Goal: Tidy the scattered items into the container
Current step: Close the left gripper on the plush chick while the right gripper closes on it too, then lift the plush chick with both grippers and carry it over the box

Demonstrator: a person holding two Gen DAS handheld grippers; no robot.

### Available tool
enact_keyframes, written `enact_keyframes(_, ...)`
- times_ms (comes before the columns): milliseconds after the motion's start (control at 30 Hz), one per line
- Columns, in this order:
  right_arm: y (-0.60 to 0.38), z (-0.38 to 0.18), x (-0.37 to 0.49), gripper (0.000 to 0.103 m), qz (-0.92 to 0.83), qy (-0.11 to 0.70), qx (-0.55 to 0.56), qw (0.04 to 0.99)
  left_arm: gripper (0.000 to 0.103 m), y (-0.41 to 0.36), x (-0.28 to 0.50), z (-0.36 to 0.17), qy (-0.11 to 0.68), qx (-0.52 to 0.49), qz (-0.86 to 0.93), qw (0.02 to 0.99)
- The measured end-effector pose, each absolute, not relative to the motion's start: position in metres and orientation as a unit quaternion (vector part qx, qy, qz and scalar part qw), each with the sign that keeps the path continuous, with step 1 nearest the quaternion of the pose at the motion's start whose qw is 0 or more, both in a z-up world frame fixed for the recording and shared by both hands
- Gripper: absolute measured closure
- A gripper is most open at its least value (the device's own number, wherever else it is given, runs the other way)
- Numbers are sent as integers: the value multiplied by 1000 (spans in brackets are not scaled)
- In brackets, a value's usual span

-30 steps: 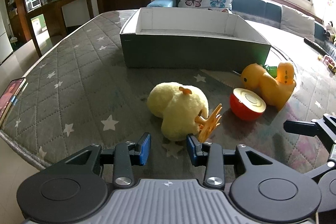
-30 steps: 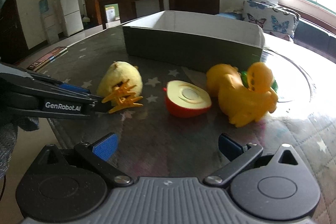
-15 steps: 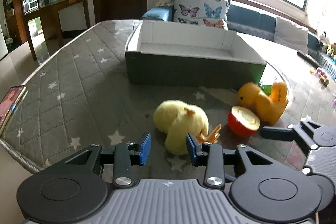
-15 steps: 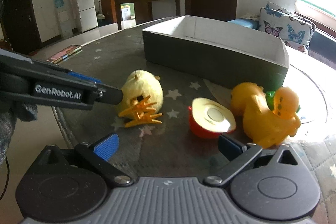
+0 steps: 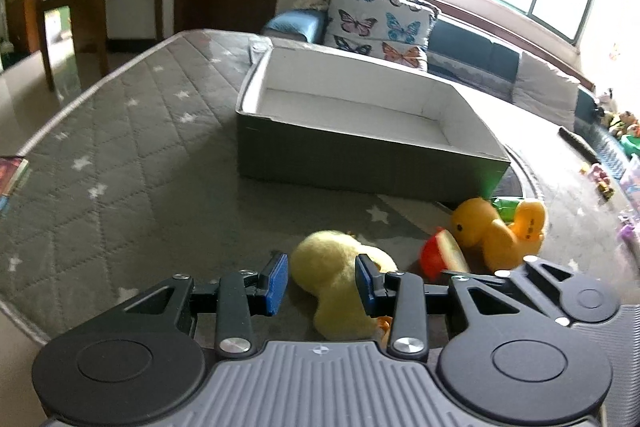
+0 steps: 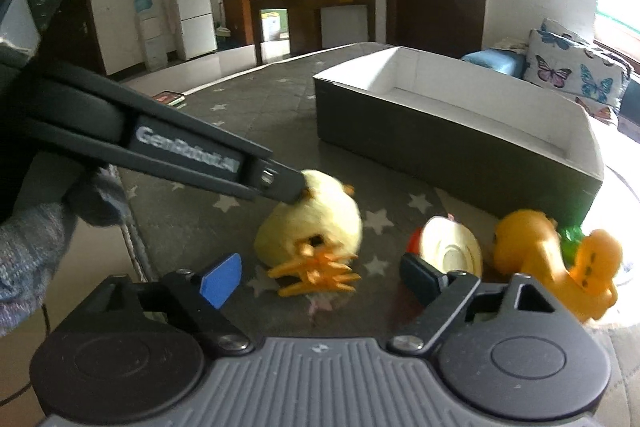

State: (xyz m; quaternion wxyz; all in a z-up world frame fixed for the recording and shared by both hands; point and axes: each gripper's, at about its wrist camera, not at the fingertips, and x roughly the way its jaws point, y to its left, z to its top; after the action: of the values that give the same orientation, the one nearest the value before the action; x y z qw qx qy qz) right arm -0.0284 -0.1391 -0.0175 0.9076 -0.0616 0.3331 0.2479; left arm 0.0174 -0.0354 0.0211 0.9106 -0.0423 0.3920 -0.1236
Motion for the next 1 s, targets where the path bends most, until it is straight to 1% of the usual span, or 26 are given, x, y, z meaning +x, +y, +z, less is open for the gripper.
enact_keyframes(100,-133,-18,-23,20,255,334,-65,905,63,-33,26,19,399,-55,-124,907)
enact_keyframes(167,-130,-18,-20,24,259,336,-66,903,63,-30,32,18,406,-69,-122,903)
enact_keyframes(233,-128,-19,-17,30,262,339,-65,901,63,-24,37,17,415,-90,-129,896)
enact_keyframes(400,-128,-23,-10,40,258,346,-64,900,63,-10,49,9,432,-146,-136,879)
enact_keyframes(700,-134,-24,-3,42,257,351,-43,900,60,14,66,-8,459,-261,-153,836)
enact_keyframes(833,-137,-21,-4,43,258,347,-38,901,62,15,64,-2,457,-267,-161,833)
enact_keyframes(1000,-149,-6,-11,43,253,323,-31,911,63,9,58,19,436,-266,-184,840)
